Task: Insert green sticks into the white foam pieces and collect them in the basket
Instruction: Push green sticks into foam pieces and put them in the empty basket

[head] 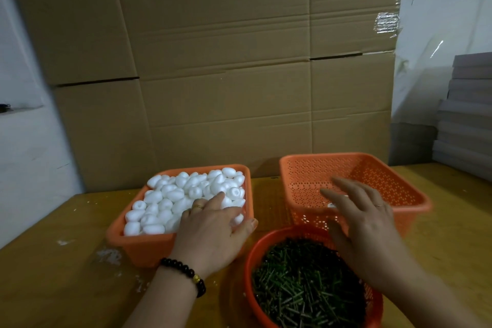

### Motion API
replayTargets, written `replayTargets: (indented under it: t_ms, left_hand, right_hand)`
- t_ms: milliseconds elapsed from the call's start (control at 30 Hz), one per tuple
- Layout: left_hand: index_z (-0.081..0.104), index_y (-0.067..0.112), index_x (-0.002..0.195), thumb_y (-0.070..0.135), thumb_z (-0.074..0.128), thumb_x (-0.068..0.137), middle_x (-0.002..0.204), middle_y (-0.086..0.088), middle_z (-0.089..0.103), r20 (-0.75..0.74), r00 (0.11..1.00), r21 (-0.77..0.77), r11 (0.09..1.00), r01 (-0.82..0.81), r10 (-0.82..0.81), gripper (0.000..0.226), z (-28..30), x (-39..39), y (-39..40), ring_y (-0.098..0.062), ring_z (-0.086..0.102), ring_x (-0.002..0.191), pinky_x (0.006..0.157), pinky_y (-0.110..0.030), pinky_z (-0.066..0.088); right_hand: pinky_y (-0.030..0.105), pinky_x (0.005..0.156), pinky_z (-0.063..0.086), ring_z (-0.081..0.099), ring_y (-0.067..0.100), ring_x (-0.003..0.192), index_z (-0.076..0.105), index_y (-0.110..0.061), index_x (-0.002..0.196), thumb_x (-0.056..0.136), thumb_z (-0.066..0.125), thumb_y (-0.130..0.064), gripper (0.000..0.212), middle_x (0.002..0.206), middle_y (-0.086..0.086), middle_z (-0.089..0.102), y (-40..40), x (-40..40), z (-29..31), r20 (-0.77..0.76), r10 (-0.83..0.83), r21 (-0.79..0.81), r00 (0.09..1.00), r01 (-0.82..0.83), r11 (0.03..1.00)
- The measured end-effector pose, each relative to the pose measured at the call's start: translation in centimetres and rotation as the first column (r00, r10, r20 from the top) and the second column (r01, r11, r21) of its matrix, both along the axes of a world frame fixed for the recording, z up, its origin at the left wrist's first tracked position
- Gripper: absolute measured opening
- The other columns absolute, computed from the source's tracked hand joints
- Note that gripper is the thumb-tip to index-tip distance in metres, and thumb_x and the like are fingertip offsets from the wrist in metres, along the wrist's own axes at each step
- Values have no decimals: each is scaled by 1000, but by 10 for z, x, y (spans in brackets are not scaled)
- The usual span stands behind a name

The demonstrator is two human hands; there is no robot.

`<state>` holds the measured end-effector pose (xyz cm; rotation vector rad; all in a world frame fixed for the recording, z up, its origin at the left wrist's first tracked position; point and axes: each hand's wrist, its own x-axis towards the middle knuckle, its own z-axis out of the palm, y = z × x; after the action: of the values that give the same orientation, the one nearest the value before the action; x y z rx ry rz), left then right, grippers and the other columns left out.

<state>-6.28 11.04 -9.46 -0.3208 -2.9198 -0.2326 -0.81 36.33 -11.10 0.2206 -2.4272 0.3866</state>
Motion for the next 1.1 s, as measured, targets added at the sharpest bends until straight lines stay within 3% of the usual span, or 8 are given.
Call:
replayTargets:
  t_ms: [67,200,400,600,733,900,1000,1100]
  left_hand:
    - [52,46,128,78,24,82,158,7,22,1,1000,-27,1000,1,-1,63,-2,0,0,-25,23,139,110,-43,22]
    - [53,40,130,78,24,82,156,7,23,-46,999,-90,996,-15,10,68,-5,4,3,-25,29,136,108,-40,27]
    - [54,37,128,79,20,80,128,9,44,-88,996,-147,989,-18,5,73,-4,8,7,-17,46,117,99,-34,37]
    - [45,38,136,85,17,76,149,4,36,-1,998,-210,976,-62,64,80,-6,4,7,-23,35,133,106,-41,30]
    - [46,37,136,87,17,73,145,4,41,1,997,-213,974,-74,76,85,-5,5,7,-23,35,132,106,-41,30]
    - [50,36,132,78,27,80,138,6,47,-61,994,-22,996,-88,86,71,-1,5,6,-19,42,125,102,-36,38]
    - [54,38,128,53,43,93,131,9,55,-146,988,201,980,-15,45,40,2,5,4,-13,47,119,98,-32,42]
    - [61,40,114,29,56,94,114,16,62,-217,976,436,894,100,-3,24,6,8,8,-6,54,107,90,-27,46]
  right_hand:
    - [39,95,43,51,18,118,57,-30,127,84,56,-43,45,130,-8,54,-10,10,9,62,87,92,994,-92,991]
    - [27,99,39,45,3,116,45,-43,131,82,25,-74,61,127,-21,46,-26,22,13,322,138,239,937,-221,946]
    - [30,96,37,46,9,111,46,-38,132,83,34,-68,59,117,-13,52,-33,27,8,424,179,271,888,-313,910]
    - [28,96,39,48,11,111,45,-36,132,82,44,-58,54,117,-11,52,-33,22,3,411,202,311,889,-345,885]
    - [23,89,38,51,9,106,50,-37,124,83,44,-52,44,111,-14,55,-35,20,3,398,239,264,886,-360,895]
    - [23,89,38,55,7,100,52,-38,120,85,38,-50,39,109,-17,56,-35,20,3,363,251,261,897,-357,897]
    - [28,95,38,56,7,102,53,-38,121,89,35,-49,39,111,-17,58,-35,19,2,356,248,273,901,-354,895]
    - [29,94,38,55,8,102,54,-37,121,90,36,-48,37,112,-16,57,-35,18,1,354,246,271,902,-350,897]
